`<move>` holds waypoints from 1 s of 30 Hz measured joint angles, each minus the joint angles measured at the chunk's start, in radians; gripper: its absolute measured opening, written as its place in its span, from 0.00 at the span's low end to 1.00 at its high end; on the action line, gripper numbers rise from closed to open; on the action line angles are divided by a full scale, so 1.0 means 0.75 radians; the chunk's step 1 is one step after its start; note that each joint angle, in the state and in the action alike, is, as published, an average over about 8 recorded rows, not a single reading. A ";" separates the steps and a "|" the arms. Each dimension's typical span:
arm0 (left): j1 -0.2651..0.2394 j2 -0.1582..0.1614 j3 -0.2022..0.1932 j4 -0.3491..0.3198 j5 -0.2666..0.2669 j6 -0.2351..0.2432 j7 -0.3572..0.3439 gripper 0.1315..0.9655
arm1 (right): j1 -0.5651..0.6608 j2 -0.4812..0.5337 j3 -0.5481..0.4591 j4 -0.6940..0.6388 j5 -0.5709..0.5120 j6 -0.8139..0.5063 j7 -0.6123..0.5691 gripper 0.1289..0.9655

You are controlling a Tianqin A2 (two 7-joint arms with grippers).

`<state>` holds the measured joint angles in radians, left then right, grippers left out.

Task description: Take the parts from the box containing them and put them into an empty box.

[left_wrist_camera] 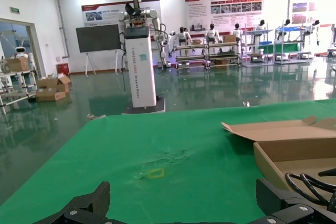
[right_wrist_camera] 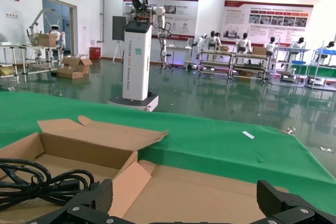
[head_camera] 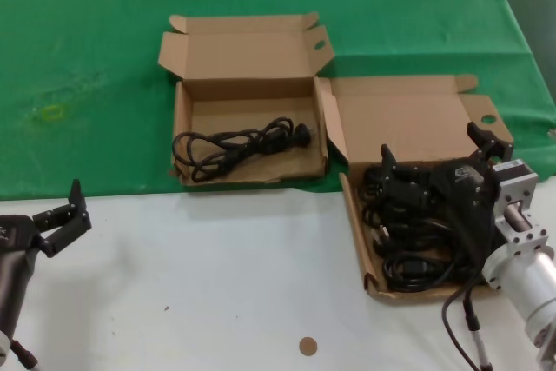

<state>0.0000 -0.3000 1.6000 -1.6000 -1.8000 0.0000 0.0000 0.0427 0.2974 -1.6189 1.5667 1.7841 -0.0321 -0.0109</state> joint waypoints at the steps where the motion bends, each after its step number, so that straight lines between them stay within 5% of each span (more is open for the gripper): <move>1: 0.000 0.000 0.000 0.000 0.000 0.000 0.000 1.00 | 0.000 0.000 0.000 0.000 0.000 0.000 0.000 1.00; 30: 0.000 0.000 0.000 0.000 0.000 0.000 0.000 1.00 | 0.000 0.000 0.000 0.000 0.000 0.000 0.000 1.00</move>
<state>0.0000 -0.3000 1.6000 -1.6000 -1.8000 0.0000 0.0000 0.0427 0.2974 -1.6189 1.5667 1.7841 -0.0321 -0.0109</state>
